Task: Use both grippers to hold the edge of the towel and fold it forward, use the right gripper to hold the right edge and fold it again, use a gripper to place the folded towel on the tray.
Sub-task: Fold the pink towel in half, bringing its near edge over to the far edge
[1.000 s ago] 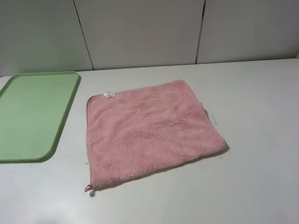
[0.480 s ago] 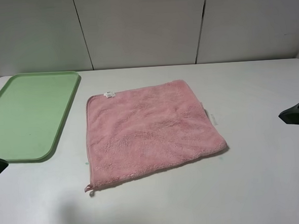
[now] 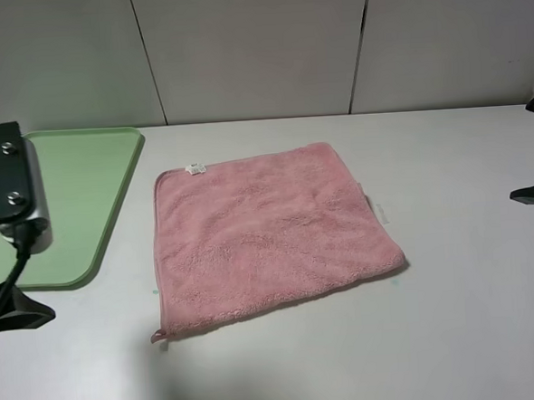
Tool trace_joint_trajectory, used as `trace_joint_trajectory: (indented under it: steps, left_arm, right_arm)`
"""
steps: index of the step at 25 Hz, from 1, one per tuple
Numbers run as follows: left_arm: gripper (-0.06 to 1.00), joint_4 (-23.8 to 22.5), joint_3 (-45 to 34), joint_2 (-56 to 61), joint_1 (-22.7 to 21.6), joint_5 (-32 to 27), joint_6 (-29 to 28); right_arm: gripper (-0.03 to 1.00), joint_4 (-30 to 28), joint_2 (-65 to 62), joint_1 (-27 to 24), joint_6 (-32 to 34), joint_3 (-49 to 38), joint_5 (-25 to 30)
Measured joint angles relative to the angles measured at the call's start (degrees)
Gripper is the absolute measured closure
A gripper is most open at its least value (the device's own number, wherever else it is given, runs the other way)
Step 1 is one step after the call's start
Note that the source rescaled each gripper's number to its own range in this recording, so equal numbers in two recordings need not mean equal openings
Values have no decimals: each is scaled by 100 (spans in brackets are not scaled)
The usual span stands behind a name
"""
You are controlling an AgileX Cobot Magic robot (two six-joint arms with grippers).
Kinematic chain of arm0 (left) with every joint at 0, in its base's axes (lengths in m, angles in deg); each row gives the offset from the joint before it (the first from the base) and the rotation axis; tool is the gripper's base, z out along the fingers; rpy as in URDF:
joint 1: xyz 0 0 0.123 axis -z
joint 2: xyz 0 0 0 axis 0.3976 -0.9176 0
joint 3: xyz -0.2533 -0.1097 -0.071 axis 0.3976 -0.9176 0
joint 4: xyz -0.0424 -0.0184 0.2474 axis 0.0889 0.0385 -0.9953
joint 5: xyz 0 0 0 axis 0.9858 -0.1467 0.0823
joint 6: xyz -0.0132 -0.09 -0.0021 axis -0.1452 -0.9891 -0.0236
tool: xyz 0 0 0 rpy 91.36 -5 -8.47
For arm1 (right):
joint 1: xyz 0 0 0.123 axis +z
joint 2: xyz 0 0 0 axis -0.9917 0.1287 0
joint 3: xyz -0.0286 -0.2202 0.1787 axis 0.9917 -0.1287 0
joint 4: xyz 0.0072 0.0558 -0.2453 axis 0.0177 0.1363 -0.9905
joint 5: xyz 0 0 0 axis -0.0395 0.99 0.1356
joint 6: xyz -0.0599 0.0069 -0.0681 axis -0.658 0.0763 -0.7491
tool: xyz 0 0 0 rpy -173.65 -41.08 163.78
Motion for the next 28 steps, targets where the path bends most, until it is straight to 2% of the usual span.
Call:
trace_joint_trajectory:
  steps: [5,9,19,28]
  left_arm:
    - [-3,0,0,-528,311,508,737]
    - [-3,0,0,-915,484,833,1068]
    - [-2,-110,0,-1976,811,1855,1331]
    - [-1,-110,0,-2693,837,2377,1512]
  right_arm:
    - [-3,0,7,0,-23,0,65]
    - [-3,0,7,0,-22,0,67]
    - [-3,0,7,0,-28,0,58]
    - [-3,23,7,0,-28,0,58]
